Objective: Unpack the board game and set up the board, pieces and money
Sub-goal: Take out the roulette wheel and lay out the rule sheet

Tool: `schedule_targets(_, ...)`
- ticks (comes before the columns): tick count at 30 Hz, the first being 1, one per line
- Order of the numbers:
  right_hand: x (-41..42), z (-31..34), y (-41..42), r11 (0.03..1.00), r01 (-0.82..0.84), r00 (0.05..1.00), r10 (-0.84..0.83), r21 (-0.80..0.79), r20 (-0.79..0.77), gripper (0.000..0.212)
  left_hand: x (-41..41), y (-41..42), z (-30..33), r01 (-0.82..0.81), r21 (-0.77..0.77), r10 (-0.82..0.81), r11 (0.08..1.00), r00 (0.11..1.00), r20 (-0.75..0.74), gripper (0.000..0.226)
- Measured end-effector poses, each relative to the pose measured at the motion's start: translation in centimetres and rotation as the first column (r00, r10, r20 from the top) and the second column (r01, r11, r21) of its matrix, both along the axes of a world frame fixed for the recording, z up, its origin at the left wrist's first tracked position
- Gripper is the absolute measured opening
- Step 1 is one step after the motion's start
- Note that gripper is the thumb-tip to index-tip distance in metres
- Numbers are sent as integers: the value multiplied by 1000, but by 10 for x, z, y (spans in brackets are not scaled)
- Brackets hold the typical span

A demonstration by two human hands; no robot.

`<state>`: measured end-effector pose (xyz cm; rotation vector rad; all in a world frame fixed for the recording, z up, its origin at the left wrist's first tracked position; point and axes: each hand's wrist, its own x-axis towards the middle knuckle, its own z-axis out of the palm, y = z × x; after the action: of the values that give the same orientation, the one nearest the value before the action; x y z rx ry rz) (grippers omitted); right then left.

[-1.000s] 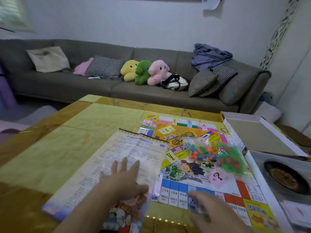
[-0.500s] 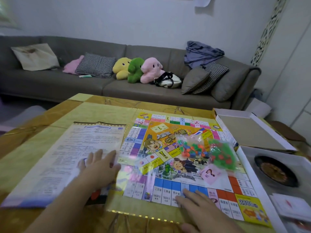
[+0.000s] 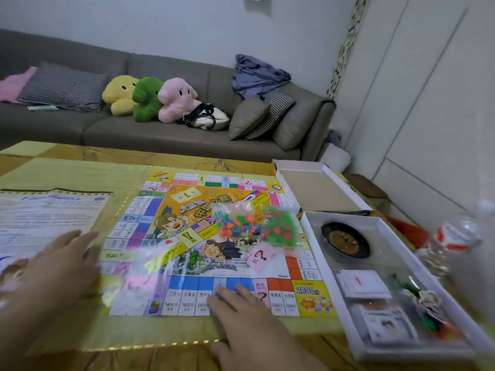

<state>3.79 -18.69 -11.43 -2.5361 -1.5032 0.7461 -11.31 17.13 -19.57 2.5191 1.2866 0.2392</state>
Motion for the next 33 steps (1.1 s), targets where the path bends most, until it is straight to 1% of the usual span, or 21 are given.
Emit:
schedule_targets(1, -1, -1, 2, 1000, -10, 1000, 10, 23, 9, 79, 9, -24, 16, 88, -16, -88, 996, 996, 2, 63)
schedule_targets(2, 0, -1, -2, 999, -18, 1000, 17, 44, 20, 77, 25, -64, 41, 167, -65, -166, 984, 986, 20, 56)
schedule_targets(3, 0, 1, -5, 998, -30, 999, 28, 64, 31, 75, 38, -99, 58, 272, -83, -270, 959, 962, 31, 54)
schedule_targets(4, 1, 4, -10, 996, -39, 999, 37, 80, 29, 71, 51, -128, 67, 354, -128, -350, 927, 935, 48, 57)
schedule_targets(5, 1, 9, -13, 995, -40, 999, 38, 94, 19, 67, 62, -153, 73, 408, -169, -411, 897, 911, 21, 58)
schedule_targets(6, 3, 14, -19, 994, -17, 1000, 18, 109, -11, 62, 72, -170, 67, 490, -175, -494, 854, 869, 21, 59)
schedule_targets(7, 5, 19, -23, 991, 15, 999, -8, 131, -51, 57, 77, -183, 62, 539, -175, -548, 824, 837, -5, 59)
schedule_targets(8, 9, 24, -30, 985, 48, 996, -35, 167, -80, 51, 83, -196, 54, 572, -173, -584, 802, 811, -24, 65)
schedule_targets(10, 19, 33, -46, 953, 106, 994, -94, 285, -57, 38, 93, -209, 42, 588, -137, -602, 797, 794, -91, 95)
schedule_targets(11, 26, 37, -55, 929, 147, 989, -145, 340, -32, 33, 96, -215, 42, 572, -129, -586, 810, 800, -130, 102)
schedule_targets(12, 37, 41, -65, 901, 200, 978, -210, 384, -15, 29, 97, -219, 44, 557, -119, -570, 822, 805, -168, 99)
schedule_targets(14, 63, 49, -89, 827, 332, 931, -364, 455, -18, 22, 102, -228, 52, 522, -140, -540, 841, 815, -211, 77)
schedule_targets(15, 80, 52, -99, 786, 395, 898, -439, 475, -21, 19, 104, -231, 56, 504, -152, -527, 850, 819, -229, 71)
schedule_targets(18, 137, 49, -126, 687, 545, 771, -636, 480, 36, 15, 108, -241, 66, 479, -170, -508, 861, 808, -297, 74)
schedule_targets(20, 170, 41, -138, 632, 610, 705, -708, 478, 37, 17, 108, -247, 68, 473, -151, -496, 868, 804, -328, 78)
schedule_targets(22, 195, 34, -146, 637, 632, 683, -727, 441, 70, 22, 110, -252, 67, 476, -113, -485, 872, 811, -327, 79)
schedule_targets(24, 211, 31, -147, 668, 633, 687, -718, 392, 114, 33, 118, -261, 69, 474, -75, -474, 878, 832, -288, 76)
schedule_targets(27, 229, 30, -140, 707, 634, 697, -698, 312, 166, 44, 137, -284, 76, 538, -21, -535, 843, 833, -144, 66)
schedule_targets(30, 245, 25, -131, 722, 640, 692, -690, 262, 210, 49, 169, -323, 89, 646, -33, -644, 763, 763, 46, 56)
schedule_targets(33, 252, 20, -123, 735, 639, 675, -678, 229, 293, 61, 211, -365, 97, 729, -35, -715, 683, 678, 171, 49)
